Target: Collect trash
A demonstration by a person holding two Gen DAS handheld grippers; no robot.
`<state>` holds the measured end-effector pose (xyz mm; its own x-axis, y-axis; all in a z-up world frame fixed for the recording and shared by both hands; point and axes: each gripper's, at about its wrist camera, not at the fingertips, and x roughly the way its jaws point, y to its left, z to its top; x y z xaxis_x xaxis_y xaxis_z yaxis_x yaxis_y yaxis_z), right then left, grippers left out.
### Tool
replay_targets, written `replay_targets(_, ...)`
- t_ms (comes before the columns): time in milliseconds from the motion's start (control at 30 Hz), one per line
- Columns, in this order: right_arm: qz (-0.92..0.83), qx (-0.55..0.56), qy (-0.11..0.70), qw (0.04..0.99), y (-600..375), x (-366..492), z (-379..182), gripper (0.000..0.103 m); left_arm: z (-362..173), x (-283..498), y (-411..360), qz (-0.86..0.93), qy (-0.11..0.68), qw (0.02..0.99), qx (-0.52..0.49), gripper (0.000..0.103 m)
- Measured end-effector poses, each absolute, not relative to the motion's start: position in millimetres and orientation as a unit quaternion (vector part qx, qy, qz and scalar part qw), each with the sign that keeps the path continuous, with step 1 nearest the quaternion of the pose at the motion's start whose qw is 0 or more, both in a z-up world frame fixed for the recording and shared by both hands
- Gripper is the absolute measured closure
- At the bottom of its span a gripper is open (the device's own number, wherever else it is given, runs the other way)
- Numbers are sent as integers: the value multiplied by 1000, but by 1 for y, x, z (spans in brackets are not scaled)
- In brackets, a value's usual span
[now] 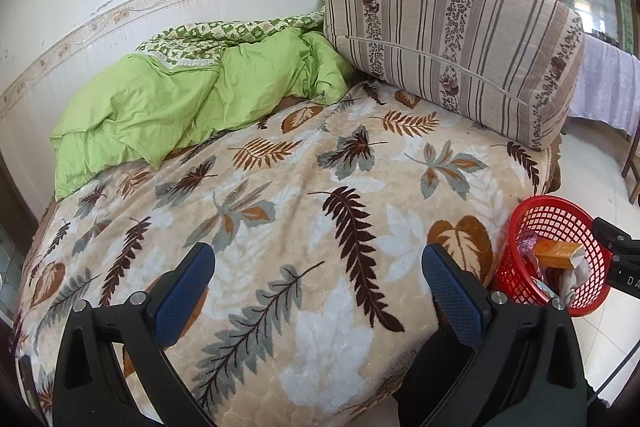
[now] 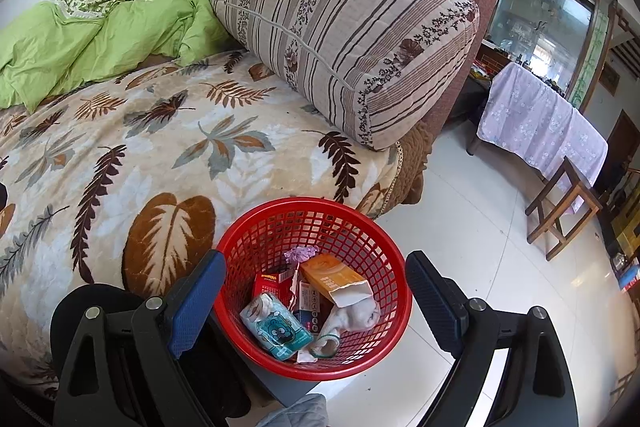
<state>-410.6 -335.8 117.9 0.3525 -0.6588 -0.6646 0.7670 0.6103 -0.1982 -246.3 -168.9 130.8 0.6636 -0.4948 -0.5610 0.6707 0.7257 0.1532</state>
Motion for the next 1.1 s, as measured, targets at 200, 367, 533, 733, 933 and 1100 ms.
replay_targets(200,-434,75,367,819,-336,-411,118,10,130,-248,-169,-327,250,894,175,0)
replay_targets(367,-433,76,366,820,-333,-411,119,10,129,-252,-170,-329,249,894,177,0)
replay_targets(533,-434,77,366,819,-333,-411,118,10,129,-252,-170,-329,250,894,174,0)
replay_targets(733,-434,78,365,820,-331,-411,119,10,130,-253,-170,-330,250,893,174,0)
replay_targets(933,-433,79,365,820,-330,-411,119,10,130,-253,-170,-330,249,893,174,0)
replay_targets(1100,-432,79,365,821,-332,-411,118,10,130,-255,-170,-330,249,894,175,0)
